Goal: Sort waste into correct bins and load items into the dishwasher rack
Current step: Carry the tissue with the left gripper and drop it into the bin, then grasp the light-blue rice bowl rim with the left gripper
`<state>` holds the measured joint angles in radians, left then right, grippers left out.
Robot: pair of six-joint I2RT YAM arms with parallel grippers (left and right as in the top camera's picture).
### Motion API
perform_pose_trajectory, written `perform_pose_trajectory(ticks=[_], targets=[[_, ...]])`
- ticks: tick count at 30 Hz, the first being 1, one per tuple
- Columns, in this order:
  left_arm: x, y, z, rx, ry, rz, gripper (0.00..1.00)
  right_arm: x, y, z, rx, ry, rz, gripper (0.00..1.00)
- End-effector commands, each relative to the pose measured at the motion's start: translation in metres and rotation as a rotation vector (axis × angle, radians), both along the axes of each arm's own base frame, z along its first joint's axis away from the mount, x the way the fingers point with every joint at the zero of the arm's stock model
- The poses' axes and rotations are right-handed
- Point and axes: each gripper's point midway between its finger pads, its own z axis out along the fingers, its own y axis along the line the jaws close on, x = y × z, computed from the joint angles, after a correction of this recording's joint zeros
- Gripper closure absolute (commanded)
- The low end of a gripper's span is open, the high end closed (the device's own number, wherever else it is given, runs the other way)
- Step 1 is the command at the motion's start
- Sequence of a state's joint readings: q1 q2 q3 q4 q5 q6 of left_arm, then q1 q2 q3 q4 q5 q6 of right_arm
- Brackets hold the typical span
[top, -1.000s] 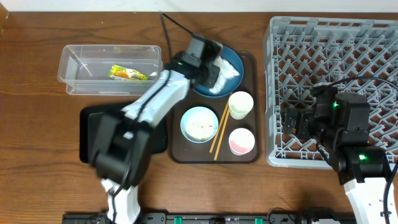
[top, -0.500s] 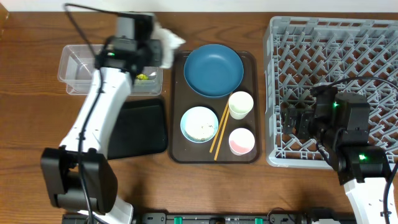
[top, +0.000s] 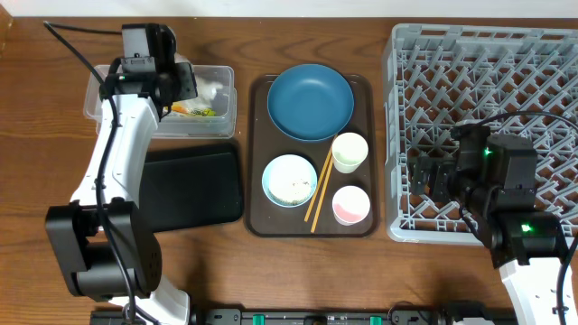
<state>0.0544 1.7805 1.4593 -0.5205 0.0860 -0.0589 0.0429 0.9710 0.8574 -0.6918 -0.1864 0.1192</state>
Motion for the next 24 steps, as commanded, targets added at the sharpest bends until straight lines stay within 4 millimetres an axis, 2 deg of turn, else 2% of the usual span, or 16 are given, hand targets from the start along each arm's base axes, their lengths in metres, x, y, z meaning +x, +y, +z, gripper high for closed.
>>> perform_pose_trajectory(ticks=[1, 5, 7, 10, 13, 16, 24], targets=[[0.000, 0.003, -0.003, 0.003, 0.007, 0.012, 0.61, 0.001, 0.002, 0.007, 0.004, -0.018, 0.000, 0.01], [-0.006, 0.001, 0.013, 0.003, -0.015, 0.010, 0.55, 0.001, 0.002, 0.007, 0.004, -0.018, 0.000, 0.01], [-0.014, -0.006, 0.026, -0.013, -0.025, 0.007, 0.47, 0.001, 0.002, 0.007, 0.004, -0.018, 0.000, 0.01], [-0.033, -0.025, 0.046, -0.056, -0.025, 0.008, 0.28, 0.001, 0.002, 0.007, 0.004, -0.018, 0.000, 0.01], [-0.055, -0.053, 0.052, -0.102, 0.019, 0.005, 0.18, 0.001, 0.002, 0.007, 0.004, -0.018, 0.000, 0.01], [-0.074, -0.087, 0.043, -0.132, 0.096, -0.022, 0.14, 0.001, 0.002, 0.007, 0.004, -0.018, 0.000, 0.01], [-0.117, -0.185, -0.004, -0.153, 0.269, -0.144, 0.14, 0.001, 0.002, 0.007, 0.004, -0.018, 0.001, 0.01]])
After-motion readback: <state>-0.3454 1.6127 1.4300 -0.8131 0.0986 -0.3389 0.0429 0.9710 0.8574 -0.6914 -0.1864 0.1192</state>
